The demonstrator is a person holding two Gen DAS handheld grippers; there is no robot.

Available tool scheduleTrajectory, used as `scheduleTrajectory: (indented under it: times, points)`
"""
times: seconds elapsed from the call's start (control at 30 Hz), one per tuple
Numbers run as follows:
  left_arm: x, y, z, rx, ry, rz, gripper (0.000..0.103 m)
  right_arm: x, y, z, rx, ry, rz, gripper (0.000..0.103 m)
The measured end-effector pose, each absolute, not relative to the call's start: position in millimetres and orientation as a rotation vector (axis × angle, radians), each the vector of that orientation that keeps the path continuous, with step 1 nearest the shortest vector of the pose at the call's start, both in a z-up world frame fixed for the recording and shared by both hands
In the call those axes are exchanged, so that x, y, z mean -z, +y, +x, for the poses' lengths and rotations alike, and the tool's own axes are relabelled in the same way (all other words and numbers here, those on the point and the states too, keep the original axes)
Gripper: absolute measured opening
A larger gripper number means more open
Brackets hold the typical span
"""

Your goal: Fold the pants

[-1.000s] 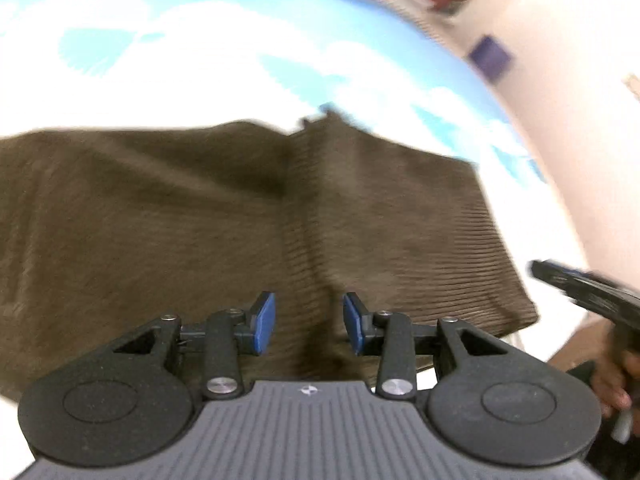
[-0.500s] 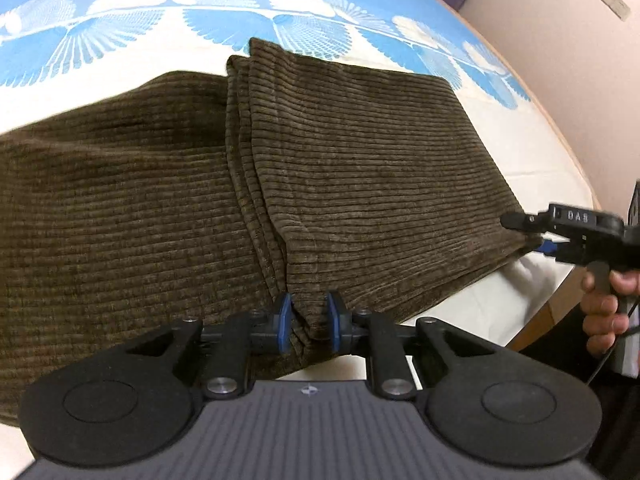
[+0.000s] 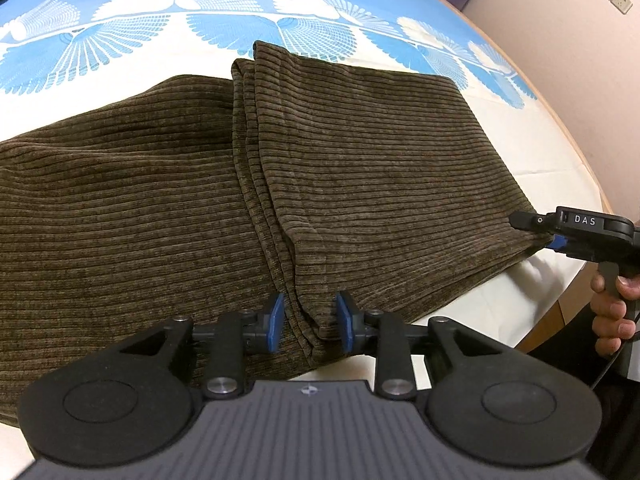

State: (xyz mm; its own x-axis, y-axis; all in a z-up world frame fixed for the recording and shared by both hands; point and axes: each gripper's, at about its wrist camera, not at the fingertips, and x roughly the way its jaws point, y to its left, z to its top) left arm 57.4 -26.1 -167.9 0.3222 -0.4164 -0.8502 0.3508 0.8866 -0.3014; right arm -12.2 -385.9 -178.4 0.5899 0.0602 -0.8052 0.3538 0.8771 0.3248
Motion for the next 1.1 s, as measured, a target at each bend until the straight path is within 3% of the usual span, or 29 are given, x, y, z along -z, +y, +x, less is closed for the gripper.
scheduleTrajectory:
  times: [0.2, 0.33, 0.67, 0.73, 0.87, 0.97, 1.1]
  points:
    - [168.6, -26.2, 57.6, 0.496, 1.139, -0.067, 0.037, 173.8, -379.9, -15.0, 0.17, 0.912, 0.444, 0.048]
    - [169.2, -16.7, 64.2, 0.483, 1.183, -0.152, 0.039, 165.2, -371.9, -18.8, 0.147, 0.868, 0.387, 0.035]
    - [116.9, 7.6, 71.4, 0.441, 1.026, -0.279, 0.047, 105.0, -294.6, -55.7, -0.141, 0.49, -0.023, 0.03]
    - [100.6, 6.0, 74.2, 0.487, 0.995, -0.334, 0.054, 98.7, -277.1, -62.7, -0.221, 0.429, -0.088, 0.03]
    - [63.2, -8.8, 84.4, 0.632, 0.915, -0.394, 0.082, 95.4, -242.6, -75.4, -0.39, 0.354, -0.209, 0.03]
    - [48.0, -32.1, 100.7, 0.713, 0.922, -0.393, 0.085, 99.4, -223.5, -79.2, -0.477, 0.343, -0.27, 0.029]
    - [44.1, -91.4, 129.9, 0.656, 0.995, -0.178, 0.085, 102.0, -214.1, -76.4, -0.531, 0.338, -0.288, 0.029]
